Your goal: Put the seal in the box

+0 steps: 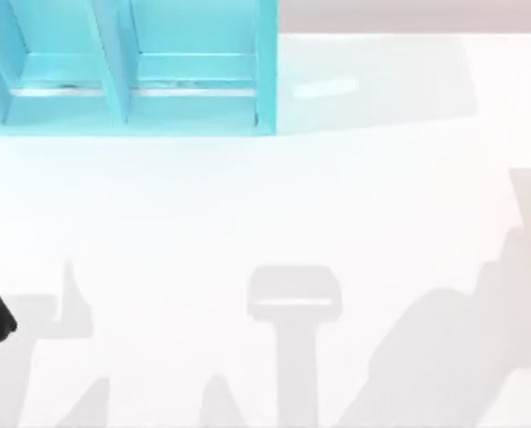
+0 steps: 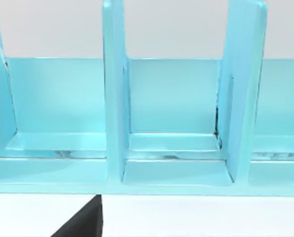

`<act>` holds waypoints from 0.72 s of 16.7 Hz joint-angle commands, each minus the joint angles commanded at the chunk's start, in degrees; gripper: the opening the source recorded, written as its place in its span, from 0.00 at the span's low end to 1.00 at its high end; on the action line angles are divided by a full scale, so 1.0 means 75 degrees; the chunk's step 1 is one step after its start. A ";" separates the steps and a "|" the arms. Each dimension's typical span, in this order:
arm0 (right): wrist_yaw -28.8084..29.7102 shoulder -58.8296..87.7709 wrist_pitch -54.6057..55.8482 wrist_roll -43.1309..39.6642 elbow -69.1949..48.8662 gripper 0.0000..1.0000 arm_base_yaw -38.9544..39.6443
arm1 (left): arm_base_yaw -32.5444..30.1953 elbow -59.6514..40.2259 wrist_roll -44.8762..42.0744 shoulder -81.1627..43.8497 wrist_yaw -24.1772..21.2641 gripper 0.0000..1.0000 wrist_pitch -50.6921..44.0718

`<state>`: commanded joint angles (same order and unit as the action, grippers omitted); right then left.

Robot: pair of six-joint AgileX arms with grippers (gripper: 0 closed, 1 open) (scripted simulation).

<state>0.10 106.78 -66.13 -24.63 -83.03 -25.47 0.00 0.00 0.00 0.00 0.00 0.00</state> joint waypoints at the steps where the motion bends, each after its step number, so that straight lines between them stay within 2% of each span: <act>1: 0.0000 0.0000 0.0000 0.0000 0.0000 0.08 0.0000 | 0.0000 0.0000 0.0000 0.0000 0.0000 1.00 0.0000; 12: 0.0000 0.0000 0.0000 0.0000 0.0000 0.90 0.0000 | 0.0000 0.0000 0.0000 0.0000 0.0000 1.00 0.0000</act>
<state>0.10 106.78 -66.13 -24.63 -83.03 -25.47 0.00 0.00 0.00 0.00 0.00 0.00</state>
